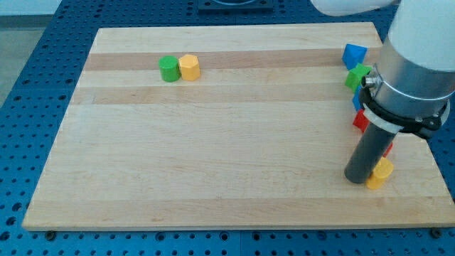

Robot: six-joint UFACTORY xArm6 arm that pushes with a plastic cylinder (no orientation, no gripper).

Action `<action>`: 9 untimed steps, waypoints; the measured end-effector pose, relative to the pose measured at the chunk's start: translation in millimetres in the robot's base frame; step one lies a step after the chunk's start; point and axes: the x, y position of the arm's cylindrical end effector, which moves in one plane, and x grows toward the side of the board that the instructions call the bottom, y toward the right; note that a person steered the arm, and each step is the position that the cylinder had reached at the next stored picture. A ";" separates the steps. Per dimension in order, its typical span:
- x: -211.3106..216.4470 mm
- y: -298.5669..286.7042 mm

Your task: Separate the yellow hexagon and green circle

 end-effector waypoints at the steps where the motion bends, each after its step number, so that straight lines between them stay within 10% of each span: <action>1: 2.3 7.1; 4: -9.9 -13.3; 9: -218.6 -165.1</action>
